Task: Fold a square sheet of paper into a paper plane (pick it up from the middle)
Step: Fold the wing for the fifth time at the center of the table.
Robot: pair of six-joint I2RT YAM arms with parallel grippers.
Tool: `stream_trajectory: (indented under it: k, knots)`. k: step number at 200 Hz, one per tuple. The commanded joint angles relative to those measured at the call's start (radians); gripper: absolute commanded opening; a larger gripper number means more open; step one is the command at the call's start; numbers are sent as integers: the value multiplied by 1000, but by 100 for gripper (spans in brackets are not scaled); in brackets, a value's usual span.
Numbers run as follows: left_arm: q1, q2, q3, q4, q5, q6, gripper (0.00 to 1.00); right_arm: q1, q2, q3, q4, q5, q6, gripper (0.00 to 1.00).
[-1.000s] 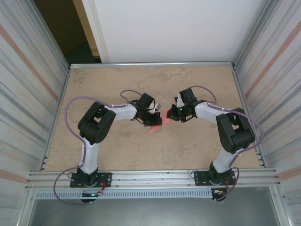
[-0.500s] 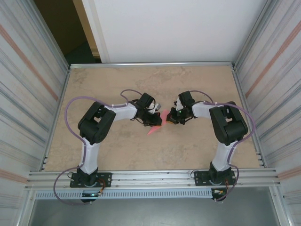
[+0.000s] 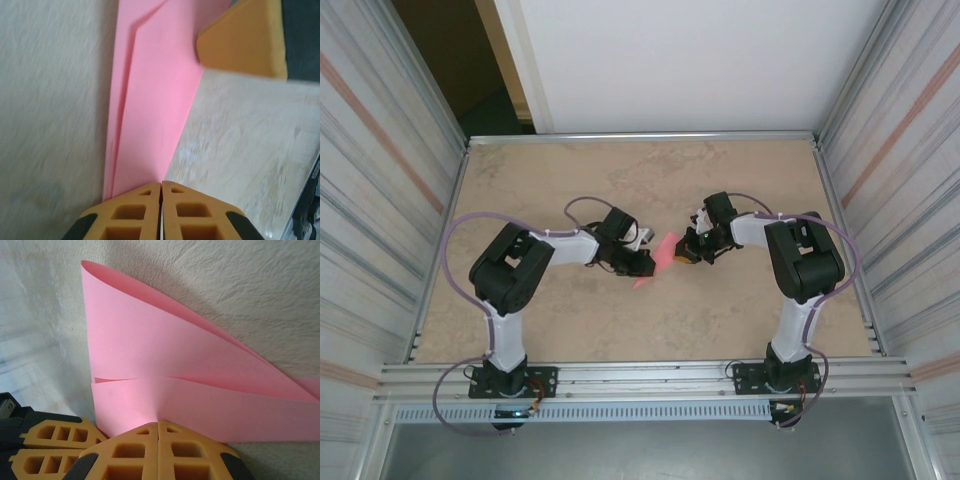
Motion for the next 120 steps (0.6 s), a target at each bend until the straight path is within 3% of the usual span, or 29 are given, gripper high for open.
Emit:
stream_trajectory:
  k: [1,84,120]
  knots:
    - [5,-19,-123,-156,7,28,11,-30,66,-6,-60,168,-35,2]
    - [59,-190,-291,-166,-2,63,11,-23,24,63,-109,124,-100,4]
    - [77,-318,-284,-208,-15,60,14,6,-12,115,-134,91,-127,6]
